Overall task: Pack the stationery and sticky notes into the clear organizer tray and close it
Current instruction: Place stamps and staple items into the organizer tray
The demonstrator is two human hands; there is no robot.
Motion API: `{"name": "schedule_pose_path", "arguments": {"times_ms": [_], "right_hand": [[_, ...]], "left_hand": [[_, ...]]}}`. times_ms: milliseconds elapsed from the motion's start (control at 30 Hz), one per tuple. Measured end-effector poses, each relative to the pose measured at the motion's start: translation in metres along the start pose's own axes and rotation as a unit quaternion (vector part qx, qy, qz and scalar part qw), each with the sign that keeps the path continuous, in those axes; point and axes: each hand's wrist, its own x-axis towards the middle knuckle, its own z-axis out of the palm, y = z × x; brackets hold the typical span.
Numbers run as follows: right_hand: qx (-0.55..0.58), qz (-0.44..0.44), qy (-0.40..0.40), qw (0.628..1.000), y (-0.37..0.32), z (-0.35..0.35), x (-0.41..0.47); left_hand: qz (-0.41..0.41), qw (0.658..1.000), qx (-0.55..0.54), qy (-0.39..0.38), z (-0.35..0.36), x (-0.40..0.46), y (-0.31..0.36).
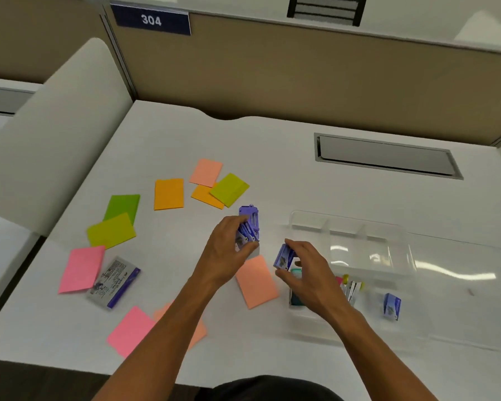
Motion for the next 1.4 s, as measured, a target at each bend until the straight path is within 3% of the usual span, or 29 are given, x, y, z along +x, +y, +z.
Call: {"name": "schedule_pose_path", "arguments": {"times_ms": [267,533,900,1133,1400], "right_hand": [[0.024,0.018,0.033,0.999,0.048,-0.047,-0.034],[0.005,0.082,0.069,0.994,0.116,-0.091,-0.083],[-0.109,0.15,0.098,0.978,0.162,-0.106,-0.122],[-0.146,0.155,0.095,0.972,0.17,-0.107,-0.123],[-0.17,0.164,0.082,0.968,0.181,-0.107,-0.126]], "left_hand": [[0.028,0.998,0.0,-0.058,0.065,-0.016,0.062],[0.081,0.982,0.026,-0.167,0.145,-0.028,0.117],[0.127,0.943,0.086,-0.294,0.214,-0.034,0.148],[0.134,0.928,0.136,-0.32,0.234,-0.031,0.159],[0.128,0.928,0.179,-0.301,0.239,-0.026,0.151]]}}
